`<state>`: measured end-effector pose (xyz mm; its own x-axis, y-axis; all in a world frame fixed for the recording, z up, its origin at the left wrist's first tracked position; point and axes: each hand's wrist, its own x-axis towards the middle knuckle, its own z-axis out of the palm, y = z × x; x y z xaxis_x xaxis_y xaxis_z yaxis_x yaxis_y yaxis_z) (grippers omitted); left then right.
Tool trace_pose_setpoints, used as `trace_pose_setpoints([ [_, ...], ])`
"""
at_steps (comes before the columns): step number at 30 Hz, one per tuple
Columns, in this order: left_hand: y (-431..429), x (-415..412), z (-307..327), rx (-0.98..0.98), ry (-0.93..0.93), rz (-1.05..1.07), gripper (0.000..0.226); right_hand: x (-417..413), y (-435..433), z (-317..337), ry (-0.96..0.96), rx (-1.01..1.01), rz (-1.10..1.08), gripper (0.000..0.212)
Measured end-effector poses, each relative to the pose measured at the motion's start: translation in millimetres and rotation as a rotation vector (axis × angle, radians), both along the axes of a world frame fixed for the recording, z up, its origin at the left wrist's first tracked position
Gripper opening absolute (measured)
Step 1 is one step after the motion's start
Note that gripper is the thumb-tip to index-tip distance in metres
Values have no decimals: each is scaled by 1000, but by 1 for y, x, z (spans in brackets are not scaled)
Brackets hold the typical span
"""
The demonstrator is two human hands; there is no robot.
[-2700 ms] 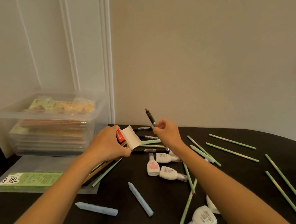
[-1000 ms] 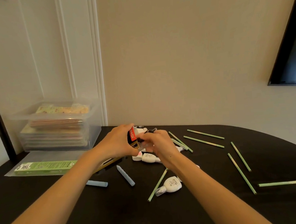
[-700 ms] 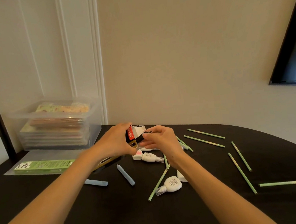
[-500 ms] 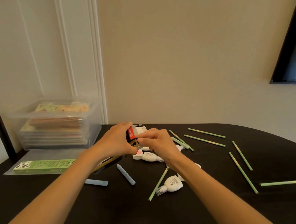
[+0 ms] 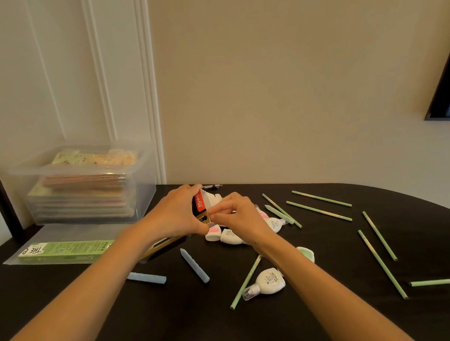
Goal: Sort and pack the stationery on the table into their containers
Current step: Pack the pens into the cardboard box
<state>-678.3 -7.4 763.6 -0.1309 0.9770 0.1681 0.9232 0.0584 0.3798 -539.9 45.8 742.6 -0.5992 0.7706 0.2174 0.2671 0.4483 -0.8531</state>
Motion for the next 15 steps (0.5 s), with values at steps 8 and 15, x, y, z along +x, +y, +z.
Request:
trace_pose_setpoints([
  [8,22,-14,-7,-42,8,24,93,-12,25,-12,96,-71,-5,15],
  [15,62,-40,-13,9,-30,171,84,-21,101,-27,264,-227,-371,20],
])
